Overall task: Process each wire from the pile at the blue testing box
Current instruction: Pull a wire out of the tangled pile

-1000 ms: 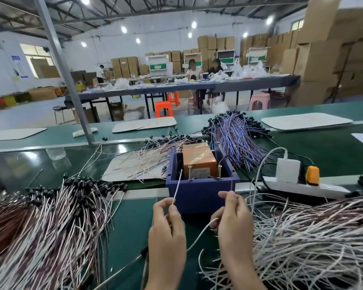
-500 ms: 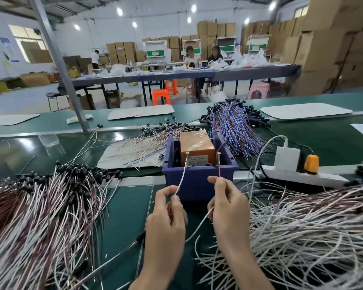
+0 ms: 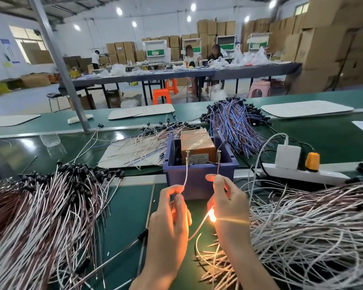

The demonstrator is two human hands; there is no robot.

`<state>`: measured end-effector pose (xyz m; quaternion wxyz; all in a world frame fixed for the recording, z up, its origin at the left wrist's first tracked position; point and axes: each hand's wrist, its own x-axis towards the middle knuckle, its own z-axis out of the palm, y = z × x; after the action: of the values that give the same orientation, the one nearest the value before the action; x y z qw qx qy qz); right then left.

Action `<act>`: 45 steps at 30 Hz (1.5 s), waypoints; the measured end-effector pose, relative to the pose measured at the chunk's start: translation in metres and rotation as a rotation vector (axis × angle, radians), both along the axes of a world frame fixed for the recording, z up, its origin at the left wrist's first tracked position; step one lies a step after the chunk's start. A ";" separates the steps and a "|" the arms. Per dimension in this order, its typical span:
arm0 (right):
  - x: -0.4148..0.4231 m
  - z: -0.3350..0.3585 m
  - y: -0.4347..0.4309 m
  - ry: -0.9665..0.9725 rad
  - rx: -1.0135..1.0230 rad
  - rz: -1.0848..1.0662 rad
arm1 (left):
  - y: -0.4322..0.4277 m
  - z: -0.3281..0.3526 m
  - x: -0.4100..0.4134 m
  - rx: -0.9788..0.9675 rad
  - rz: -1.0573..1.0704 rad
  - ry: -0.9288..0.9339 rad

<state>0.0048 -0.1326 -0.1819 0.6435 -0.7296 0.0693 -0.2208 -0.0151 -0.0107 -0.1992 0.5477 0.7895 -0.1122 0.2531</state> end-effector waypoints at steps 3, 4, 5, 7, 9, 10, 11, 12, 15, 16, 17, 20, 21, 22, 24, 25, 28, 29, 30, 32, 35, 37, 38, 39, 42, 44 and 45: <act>-0.001 0.000 0.000 -0.007 -0.019 0.014 | 0.000 0.000 0.001 0.006 -0.006 -0.001; -0.001 0.000 0.000 -0.011 -0.013 0.026 | 0.000 0.000 0.001 0.016 -0.003 0.001; -0.002 -0.001 0.000 -0.015 -0.003 0.036 | 0.000 0.000 0.002 0.019 -0.001 0.003; -0.001 -0.001 0.000 -0.013 -0.011 0.027 | 0.000 -0.001 0.002 0.018 -0.002 0.002; 0.000 -0.001 0.000 -0.008 -0.025 0.006 | 0.000 -0.002 0.001 0.027 -0.001 -0.001; 0.000 -0.001 0.000 -0.008 -0.018 0.003 | 0.000 -0.002 0.001 0.028 0.001 -0.002; 0.001 0.000 0.000 -0.009 -0.008 0.003 | 0.000 -0.002 0.001 0.027 0.001 -0.004; 0.001 0.000 -0.001 -0.008 -0.001 0.004 | 0.000 -0.002 0.001 0.026 0.000 -0.005; 0.001 0.000 -0.002 -0.004 0.013 0.007 | 0.000 -0.001 0.002 0.032 0.000 -0.007; 0.001 0.000 -0.002 -0.002 0.014 0.009 | 0.000 -0.001 0.001 0.031 -0.001 -0.005; 0.001 0.000 -0.002 0.002 0.013 0.010 | 0.000 -0.001 0.001 0.029 -0.002 -0.002; 0.000 0.001 -0.002 0.009 0.016 0.011 | -0.001 0.000 0.000 0.037 0.007 0.004; 0.000 0.001 -0.002 0.011 0.020 0.011 | -0.001 0.001 0.000 0.038 0.010 0.005; -0.001 0.002 -0.002 0.013 0.024 0.014 | -0.001 0.001 -0.001 0.038 0.013 0.007; -0.002 0.003 -0.002 0.027 0.059 0.036 | -0.002 0.004 -0.002 0.028 0.037 0.015; -0.003 0.004 -0.001 0.036 0.101 0.048 | -0.002 0.006 -0.002 0.008 0.059 0.022; -0.011 0.012 0.001 0.049 0.204 0.009 | 0.002 0.017 -0.004 -0.127 0.131 0.033; -0.016 0.016 0.001 0.042 0.221 -0.010 | 0.004 0.023 -0.006 -0.190 0.141 0.036; -0.023 0.021 0.001 0.034 0.240 -0.022 | 0.008 0.029 -0.008 -0.243 0.144 0.045; -0.035 0.031 -0.005 0.030 0.274 -0.003 | 0.015 0.043 -0.011 -0.304 0.137 0.067; -0.049 0.062 -0.026 -0.002 0.338 0.075 | 0.032 0.063 -0.013 -0.365 0.077 0.102; -0.060 0.089 -0.048 -0.071 0.381 0.117 | 0.042 0.079 -0.010 -0.484 0.028 0.147; -0.065 0.103 -0.062 -0.117 0.410 0.127 | 0.043 0.086 -0.008 -0.562 -0.006 0.197; -0.070 0.115 -0.078 -0.169 0.448 0.125 | 0.043 0.091 -0.006 -0.635 -0.041 0.263; -0.076 0.138 -0.137 -0.257 0.636 0.029 | 0.027 0.088 -0.003 -0.748 -0.111 0.478; -0.076 0.147 -0.177 -0.237 0.752 -0.002 | 0.004 0.082 -0.014 -0.717 -0.173 0.608; -0.075 0.150 -0.196 -0.207 0.785 0.009 | -0.008 0.078 -0.022 -0.696 -0.206 0.676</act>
<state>-0.0704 -0.3282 -0.0319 0.8777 -0.4029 0.0798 -0.2469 -0.0375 -0.0183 -0.1210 0.8068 0.5825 0.0855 -0.0502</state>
